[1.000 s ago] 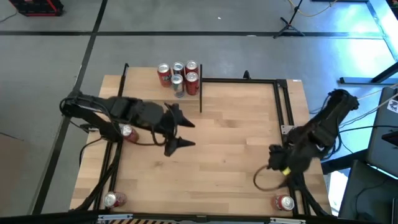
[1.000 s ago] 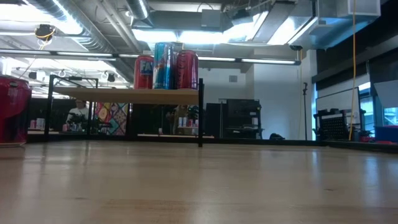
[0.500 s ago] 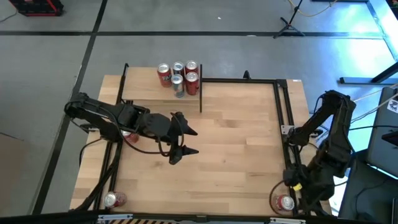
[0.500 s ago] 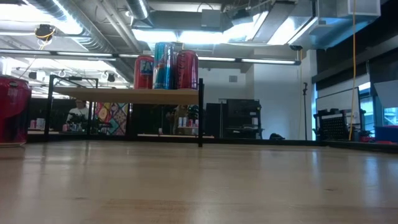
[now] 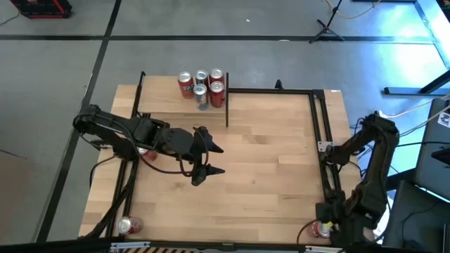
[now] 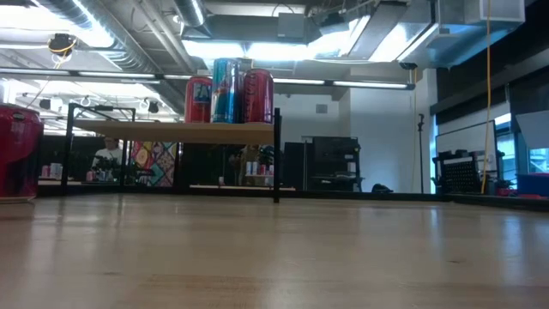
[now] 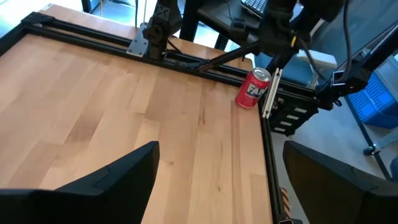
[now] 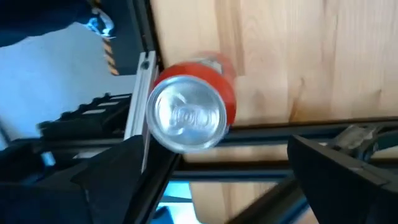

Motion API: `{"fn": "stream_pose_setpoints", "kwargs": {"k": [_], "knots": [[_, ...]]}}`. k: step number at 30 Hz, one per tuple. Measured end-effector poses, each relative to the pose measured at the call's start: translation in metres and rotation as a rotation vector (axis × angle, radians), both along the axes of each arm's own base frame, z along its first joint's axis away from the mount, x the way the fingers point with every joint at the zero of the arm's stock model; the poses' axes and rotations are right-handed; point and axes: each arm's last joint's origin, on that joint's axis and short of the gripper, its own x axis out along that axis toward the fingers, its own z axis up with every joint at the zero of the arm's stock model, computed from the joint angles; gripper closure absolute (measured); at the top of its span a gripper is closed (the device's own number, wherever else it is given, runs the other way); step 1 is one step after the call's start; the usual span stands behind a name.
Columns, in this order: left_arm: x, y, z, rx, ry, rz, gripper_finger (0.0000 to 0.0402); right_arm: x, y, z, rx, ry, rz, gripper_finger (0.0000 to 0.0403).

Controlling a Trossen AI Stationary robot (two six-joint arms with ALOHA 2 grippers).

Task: Place canned beverage on shelf
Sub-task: Put the red soda can on the shelf aligned with the other red soda can

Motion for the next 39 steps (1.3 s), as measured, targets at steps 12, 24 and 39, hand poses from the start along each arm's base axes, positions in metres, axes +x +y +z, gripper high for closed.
{"fn": "stream_pose_setpoints", "kwargs": {"k": [12,24,39], "knots": [[0.000,0.000,0.000,0.000,0.000,0.000,0.0072,0.007,0.017,-0.021,-0.047,-0.005,0.047,0.0020],[0.000,0.000,0.000,0.000,0.000,-0.001,0.0072,0.013,0.032,-0.043,-0.091,0.020,0.076,0.0021],[-0.005,-0.002,0.006,-0.034,-0.019,-0.121,0.0072,0.036,0.019,-0.046,-0.216,-0.051,0.382,0.0148]]}}
